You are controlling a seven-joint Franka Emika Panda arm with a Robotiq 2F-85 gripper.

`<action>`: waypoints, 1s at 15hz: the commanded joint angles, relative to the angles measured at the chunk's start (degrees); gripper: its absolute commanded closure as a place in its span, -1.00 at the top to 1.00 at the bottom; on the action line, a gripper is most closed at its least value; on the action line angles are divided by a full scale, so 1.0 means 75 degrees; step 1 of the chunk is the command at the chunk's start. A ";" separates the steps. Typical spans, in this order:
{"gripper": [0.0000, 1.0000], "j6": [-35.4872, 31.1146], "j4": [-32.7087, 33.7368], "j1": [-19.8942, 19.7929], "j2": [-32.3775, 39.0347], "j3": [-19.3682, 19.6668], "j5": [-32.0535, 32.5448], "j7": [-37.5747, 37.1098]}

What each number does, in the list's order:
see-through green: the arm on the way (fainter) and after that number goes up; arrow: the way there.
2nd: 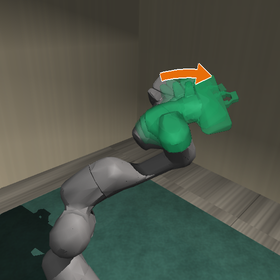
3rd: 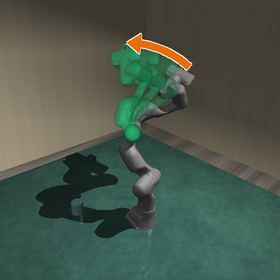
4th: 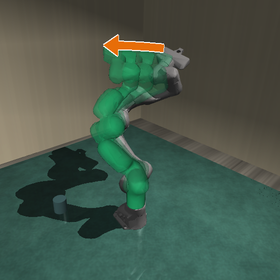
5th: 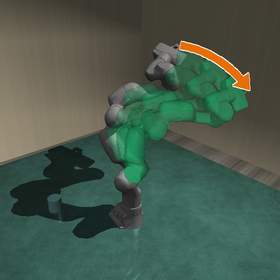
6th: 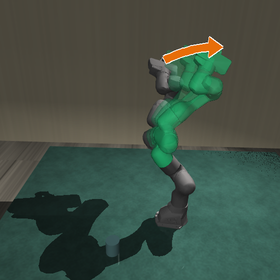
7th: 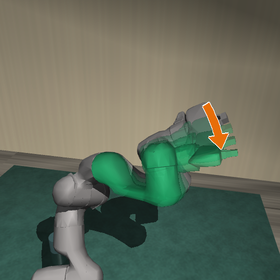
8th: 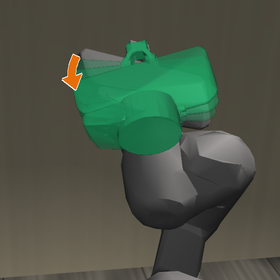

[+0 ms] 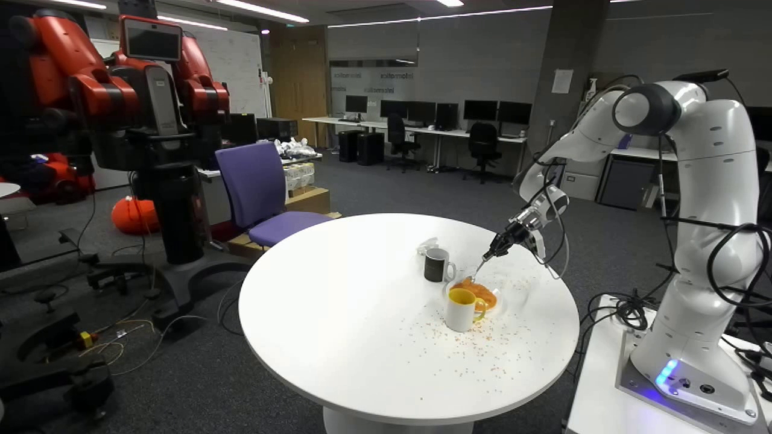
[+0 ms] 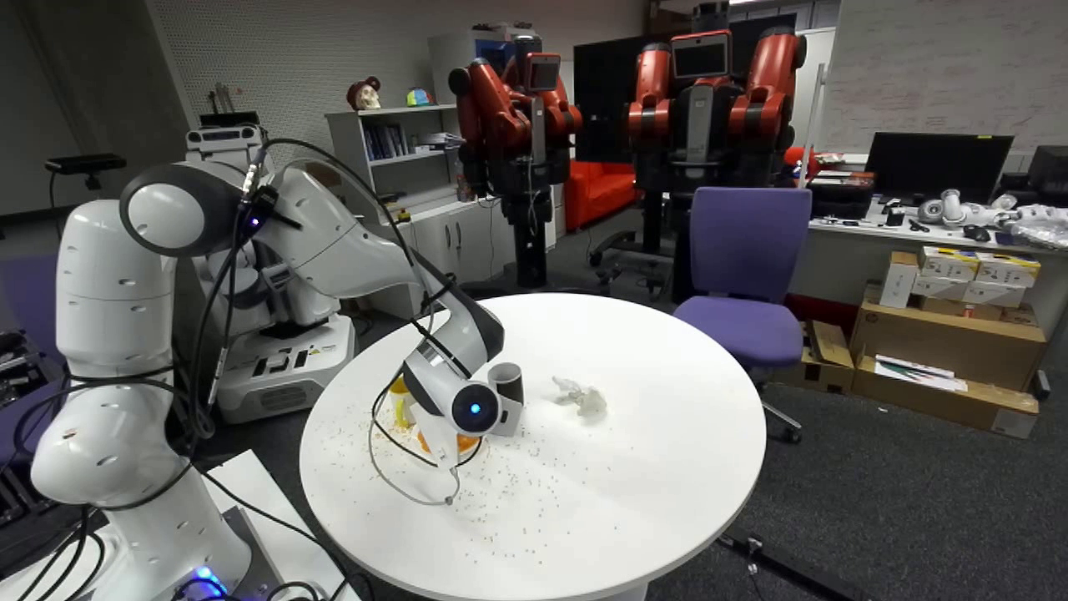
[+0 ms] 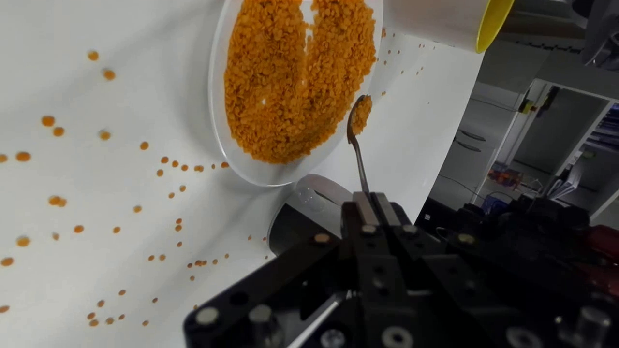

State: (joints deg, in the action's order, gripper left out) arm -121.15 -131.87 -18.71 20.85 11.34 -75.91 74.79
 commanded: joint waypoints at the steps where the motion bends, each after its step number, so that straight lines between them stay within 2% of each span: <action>1: -0.99 0.0339 -0.0333 -0.0014 -0.0419 0.0176 -0.0297 0.0256; 15: -0.99 0.1028 -0.0398 -0.0065 -0.0478 0.0450 -0.0367 0.0154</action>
State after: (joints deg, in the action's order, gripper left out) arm -115.84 -132.51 -18.87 20.08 13.91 -77.09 74.79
